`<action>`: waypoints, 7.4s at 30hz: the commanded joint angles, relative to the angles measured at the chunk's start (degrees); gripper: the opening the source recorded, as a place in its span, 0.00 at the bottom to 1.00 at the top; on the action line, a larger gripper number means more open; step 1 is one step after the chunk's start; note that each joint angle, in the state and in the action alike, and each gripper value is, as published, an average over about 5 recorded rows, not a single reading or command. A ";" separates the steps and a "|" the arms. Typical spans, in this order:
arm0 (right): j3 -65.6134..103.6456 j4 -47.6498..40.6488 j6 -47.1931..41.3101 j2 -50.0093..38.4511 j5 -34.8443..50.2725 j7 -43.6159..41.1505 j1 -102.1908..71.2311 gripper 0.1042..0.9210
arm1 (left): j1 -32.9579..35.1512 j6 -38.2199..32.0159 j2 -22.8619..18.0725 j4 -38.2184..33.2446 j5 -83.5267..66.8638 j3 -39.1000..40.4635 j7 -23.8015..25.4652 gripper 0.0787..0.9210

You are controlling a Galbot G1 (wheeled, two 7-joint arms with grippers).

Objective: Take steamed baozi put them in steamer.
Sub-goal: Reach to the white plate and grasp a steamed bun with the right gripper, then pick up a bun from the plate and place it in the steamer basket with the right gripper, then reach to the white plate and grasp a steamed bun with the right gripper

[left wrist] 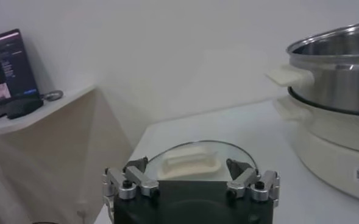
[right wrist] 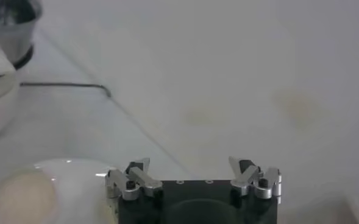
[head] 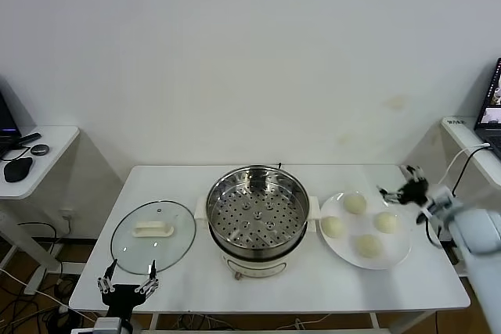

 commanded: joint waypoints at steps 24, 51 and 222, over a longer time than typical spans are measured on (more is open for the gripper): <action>-34.75 -45.02 20.05 15.08 -29.11 -27.22 37.86 0.88 | 0.30 0.20 -2.04 -1.38 -0.49 -1.27 0.21 0.88; -29.79 -52.85 20.65 20.14 -37.87 -21.98 36.54 0.88 | 0.50 0.16 -2.64 -0.98 -0.77 -0.89 0.01 0.88; -63.25 -10.89 -5.07 -2.01 -3.05 -29.30 38.69 0.88 | -2.13 1.06 -3.91 0.16 -1.56 1.45 -1.58 0.88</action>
